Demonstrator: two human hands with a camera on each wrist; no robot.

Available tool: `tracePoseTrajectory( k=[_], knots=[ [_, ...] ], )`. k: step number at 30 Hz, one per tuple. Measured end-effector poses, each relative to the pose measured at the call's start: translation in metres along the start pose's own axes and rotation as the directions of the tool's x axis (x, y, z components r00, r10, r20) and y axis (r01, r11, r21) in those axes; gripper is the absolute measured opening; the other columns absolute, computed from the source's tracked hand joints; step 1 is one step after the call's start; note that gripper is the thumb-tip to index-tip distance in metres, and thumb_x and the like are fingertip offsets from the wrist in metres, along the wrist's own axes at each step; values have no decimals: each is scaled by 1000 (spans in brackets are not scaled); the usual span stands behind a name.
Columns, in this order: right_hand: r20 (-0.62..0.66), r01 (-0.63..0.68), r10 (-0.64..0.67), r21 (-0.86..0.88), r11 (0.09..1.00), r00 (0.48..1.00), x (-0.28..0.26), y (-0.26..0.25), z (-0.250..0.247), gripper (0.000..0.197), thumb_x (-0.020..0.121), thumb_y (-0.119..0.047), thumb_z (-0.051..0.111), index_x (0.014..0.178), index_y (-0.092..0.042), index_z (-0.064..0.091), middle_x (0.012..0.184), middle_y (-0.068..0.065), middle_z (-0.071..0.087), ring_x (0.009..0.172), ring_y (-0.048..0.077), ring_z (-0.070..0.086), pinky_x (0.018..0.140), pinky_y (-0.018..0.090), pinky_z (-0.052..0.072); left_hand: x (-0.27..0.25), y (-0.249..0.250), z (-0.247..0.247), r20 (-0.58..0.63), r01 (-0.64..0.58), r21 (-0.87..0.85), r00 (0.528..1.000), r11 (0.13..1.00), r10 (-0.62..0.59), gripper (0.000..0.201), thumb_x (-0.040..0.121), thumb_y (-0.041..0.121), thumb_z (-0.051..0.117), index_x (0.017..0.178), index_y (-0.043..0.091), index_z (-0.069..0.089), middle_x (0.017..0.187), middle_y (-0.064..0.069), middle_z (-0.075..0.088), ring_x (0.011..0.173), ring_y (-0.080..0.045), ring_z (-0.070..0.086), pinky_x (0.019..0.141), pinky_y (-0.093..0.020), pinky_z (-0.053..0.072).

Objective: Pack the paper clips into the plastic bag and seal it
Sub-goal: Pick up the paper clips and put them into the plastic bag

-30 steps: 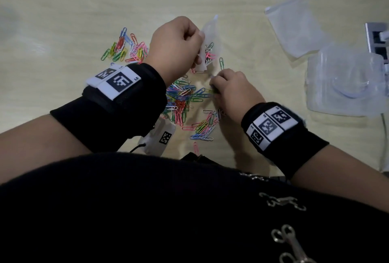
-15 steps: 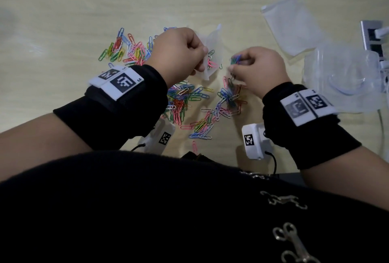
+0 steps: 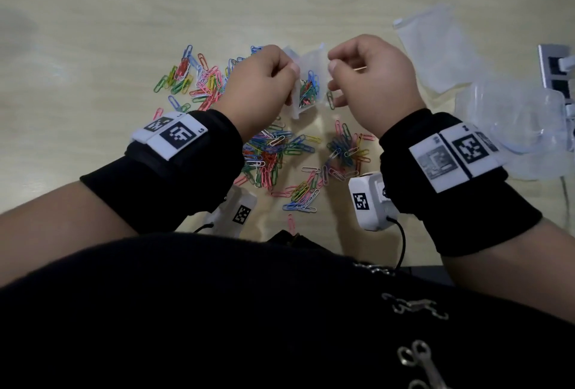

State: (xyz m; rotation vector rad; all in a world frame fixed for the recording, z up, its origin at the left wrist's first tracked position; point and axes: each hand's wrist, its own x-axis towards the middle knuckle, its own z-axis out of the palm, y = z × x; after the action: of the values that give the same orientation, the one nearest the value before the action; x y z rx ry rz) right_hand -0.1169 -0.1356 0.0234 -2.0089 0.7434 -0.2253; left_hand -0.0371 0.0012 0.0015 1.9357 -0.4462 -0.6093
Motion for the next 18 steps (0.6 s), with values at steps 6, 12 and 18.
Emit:
tracePoseTrajectory(
  k=[6, 12, 18],
  knots=[
    [38, 30, -21, -252, 967, 999, 18, 11, 8, 18, 91, -21, 50, 99, -21, 65, 88, -7, 62, 89, 16, 59, 85, 29, 50, 5, 1, -20, -131, -72, -31, 989, 997, 68, 17, 90, 20, 40, 74, 25, 45, 69, 8, 52, 61, -2, 44, 60, -23, 39],
    [310, 208, -40, -531, 822, 950, 42, 14, 36, 38, 97, -25, 43, 134, -17, 49, 141, 9, 44, 126, 24, 47, 104, 28, 34, 12, 1, -45, -264, -117, -140, 961, 983, 76, 22, 88, 17, 36, 70, 28, 41, 65, 6, 41, 64, -16, 40, 60, -30, 30],
    [519, 366, -19, -577, 730, 855, 72, 22, 71, 54, 98, -26, 38, 150, -18, 22, 161, 9, 11, 146, 27, 20, 118, 31, 16, 8, 3, -63, -311, -129, -206, 949, 970, 60, 20, 90, 15, 34, 72, 22, 37, 69, -12, 35, 62, -19, 32, 53, -30, 29]
  ],
)
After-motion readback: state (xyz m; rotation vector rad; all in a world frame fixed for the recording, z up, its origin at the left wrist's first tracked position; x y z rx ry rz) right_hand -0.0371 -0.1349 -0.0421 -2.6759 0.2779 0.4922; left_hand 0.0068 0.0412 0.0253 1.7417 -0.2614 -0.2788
